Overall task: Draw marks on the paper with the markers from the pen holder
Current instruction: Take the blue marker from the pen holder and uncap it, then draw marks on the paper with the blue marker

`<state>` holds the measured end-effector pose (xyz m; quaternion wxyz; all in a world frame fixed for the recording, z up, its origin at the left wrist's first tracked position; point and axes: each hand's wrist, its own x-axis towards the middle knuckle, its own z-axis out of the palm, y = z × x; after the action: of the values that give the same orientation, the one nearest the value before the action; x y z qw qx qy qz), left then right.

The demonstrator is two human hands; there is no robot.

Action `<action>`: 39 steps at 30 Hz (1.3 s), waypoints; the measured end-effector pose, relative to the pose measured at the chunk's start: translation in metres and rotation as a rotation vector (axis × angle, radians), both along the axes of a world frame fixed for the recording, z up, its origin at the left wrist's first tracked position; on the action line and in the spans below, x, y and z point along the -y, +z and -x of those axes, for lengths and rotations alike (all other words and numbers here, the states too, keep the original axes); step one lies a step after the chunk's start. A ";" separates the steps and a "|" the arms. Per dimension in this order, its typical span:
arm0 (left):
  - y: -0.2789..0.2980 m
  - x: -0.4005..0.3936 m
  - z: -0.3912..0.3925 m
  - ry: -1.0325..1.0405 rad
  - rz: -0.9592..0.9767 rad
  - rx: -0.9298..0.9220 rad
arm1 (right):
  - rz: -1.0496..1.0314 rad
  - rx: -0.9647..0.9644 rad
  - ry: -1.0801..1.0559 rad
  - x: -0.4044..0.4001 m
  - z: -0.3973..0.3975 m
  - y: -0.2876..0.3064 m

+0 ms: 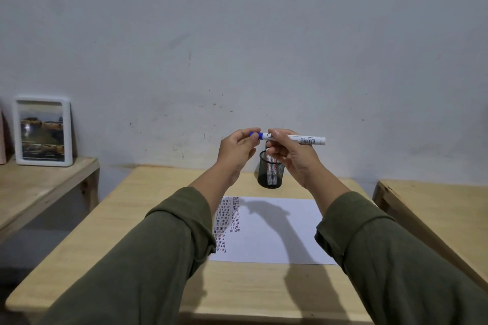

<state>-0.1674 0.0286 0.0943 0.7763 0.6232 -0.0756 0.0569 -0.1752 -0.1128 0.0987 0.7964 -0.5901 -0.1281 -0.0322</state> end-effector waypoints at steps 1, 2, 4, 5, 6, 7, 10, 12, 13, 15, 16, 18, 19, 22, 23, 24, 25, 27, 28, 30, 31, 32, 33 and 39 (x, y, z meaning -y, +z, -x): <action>0.000 0.001 -0.001 0.004 0.030 -0.025 | 0.003 0.005 -0.001 -0.001 0.000 -0.001; -0.002 0.001 -0.002 0.010 0.048 -0.053 | 0.012 0.011 -0.006 -0.001 -0.001 -0.002; -0.004 0.001 -0.004 0.022 0.061 -0.104 | 0.040 0.026 -0.016 -0.002 -0.001 -0.004; -0.005 0.000 -0.004 0.027 0.061 -0.124 | 0.055 0.034 -0.018 -0.003 -0.002 -0.005; -0.005 -0.001 -0.004 0.031 0.059 -0.139 | 0.070 0.042 -0.017 -0.003 -0.002 -0.006; -0.006 -0.003 -0.003 0.034 0.054 -0.148 | 0.085 0.048 -0.013 -0.004 -0.003 -0.008; -0.011 -0.010 -0.003 0.048 0.043 -0.175 | 0.124 0.056 0.008 -0.008 -0.004 -0.013; -0.015 -0.016 -0.003 0.061 0.042 -0.197 | 0.140 0.054 0.018 -0.013 -0.004 -0.016; -0.017 -0.019 -0.002 0.067 0.045 -0.211 | 0.148 0.052 0.019 -0.016 -0.005 -0.018; -0.020 -0.024 -0.002 0.077 0.057 -0.240 | 0.171 0.053 0.023 -0.022 -0.005 -0.021; -0.022 -0.027 -0.002 0.081 0.063 -0.255 | 0.187 0.056 0.026 -0.025 -0.006 -0.023; -0.026 -0.034 -0.002 0.079 0.063 -0.280 | 0.210 0.057 0.038 -0.031 -0.006 -0.026; -0.028 -0.038 -0.002 0.073 0.060 -0.291 | 0.217 0.057 0.042 -0.033 -0.006 -0.027; -0.034 -0.047 -0.004 0.054 0.042 -0.333 | 0.264 0.069 0.047 -0.041 -0.007 -0.032; -0.036 -0.049 -0.004 0.051 0.034 -0.354 | 0.283 0.081 0.051 -0.043 -0.007 -0.033; -0.037 -0.053 -0.005 0.051 0.029 -0.381 | 0.301 0.097 0.062 -0.044 -0.007 -0.034; -0.038 -0.057 -0.005 0.059 0.027 -0.411 | 0.318 0.111 0.078 -0.045 -0.008 -0.035; -0.042 -0.067 -0.007 0.100 0.022 -0.446 | 0.335 0.119 0.106 -0.046 -0.010 -0.036; -0.044 -0.072 -0.007 0.140 0.006 -0.436 | 0.334 0.112 0.108 -0.046 -0.010 -0.037; -0.048 -0.080 -0.008 0.248 -0.060 -0.376 | 0.318 0.083 0.097 -0.045 -0.010 -0.040; -0.051 -0.084 -0.008 0.311 -0.121 -0.338 | 0.304 0.067 0.090 -0.044 -0.009 -0.042; -0.055 -0.087 -0.008 0.372 -0.201 -0.299 | 0.293 0.049 0.084 -0.043 -0.009 -0.045; -0.059 -0.090 -0.007 0.428 -0.290 -0.263 | 0.284 0.030 0.080 -0.043 -0.009 -0.048; -0.101 -0.104 0.000 0.482 -0.717 -0.228 | 0.281 -0.081 0.072 -0.039 -0.006 -0.081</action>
<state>-0.1669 0.1327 -0.0062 0.4791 0.8551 0.1431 0.1375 -0.1696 -0.0735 0.0175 0.7113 -0.6915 -0.1202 0.0386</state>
